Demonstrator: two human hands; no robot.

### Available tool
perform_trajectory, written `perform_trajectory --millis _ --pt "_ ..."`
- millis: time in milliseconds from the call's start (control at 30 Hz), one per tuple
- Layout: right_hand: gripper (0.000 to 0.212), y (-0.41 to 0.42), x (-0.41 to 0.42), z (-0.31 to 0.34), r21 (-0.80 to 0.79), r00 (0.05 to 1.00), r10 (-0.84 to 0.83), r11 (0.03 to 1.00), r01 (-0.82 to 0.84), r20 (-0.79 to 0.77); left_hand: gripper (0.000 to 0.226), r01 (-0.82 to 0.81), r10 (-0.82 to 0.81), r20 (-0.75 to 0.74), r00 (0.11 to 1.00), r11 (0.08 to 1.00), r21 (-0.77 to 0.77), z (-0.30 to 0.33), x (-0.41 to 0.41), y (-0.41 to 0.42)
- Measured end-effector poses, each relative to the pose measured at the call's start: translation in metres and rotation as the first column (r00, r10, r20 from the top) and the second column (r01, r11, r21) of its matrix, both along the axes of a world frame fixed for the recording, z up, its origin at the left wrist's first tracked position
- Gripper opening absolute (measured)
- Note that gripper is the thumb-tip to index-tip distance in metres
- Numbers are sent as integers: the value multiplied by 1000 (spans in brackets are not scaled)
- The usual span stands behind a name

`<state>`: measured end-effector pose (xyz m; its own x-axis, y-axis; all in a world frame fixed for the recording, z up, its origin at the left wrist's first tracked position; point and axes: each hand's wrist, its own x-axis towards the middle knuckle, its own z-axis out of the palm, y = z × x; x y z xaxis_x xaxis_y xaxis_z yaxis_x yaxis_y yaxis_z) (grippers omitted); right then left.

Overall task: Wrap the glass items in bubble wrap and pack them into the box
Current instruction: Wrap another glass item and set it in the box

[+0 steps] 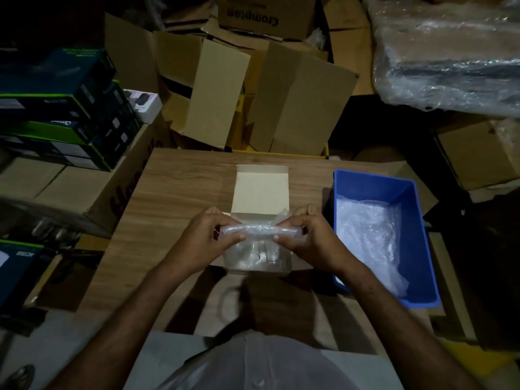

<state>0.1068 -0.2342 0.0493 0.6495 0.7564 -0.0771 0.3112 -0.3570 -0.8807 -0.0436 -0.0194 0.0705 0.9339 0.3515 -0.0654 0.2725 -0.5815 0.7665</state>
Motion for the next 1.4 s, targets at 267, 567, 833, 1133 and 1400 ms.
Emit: perform_trajectory --millis 267,567,833,1133,1400 --pt "15 0 9 -3 284 917 83 958 33 -389 18 2 11 17 1000 803 -597 -10 6 1" --pt "26 5 5 -29 264 916 25 961 89 -400 44 15 -103 -52 993 563 -826 -25 -8 13" --pt "29 7 -6 -41 262 924 -21 956 130 -382 46 -86 80 -41 996 716 -693 -50 0 14" --pt "21 9 -25 -76 223 976 -133 960 171 -175 27 -21 -10 -77 997 920 -390 -82 17 36" --pt "21 27 -55 -94 69 961 -211 972 227 -178 21 -14 1 -161 987 996 -83 -91 52 64"
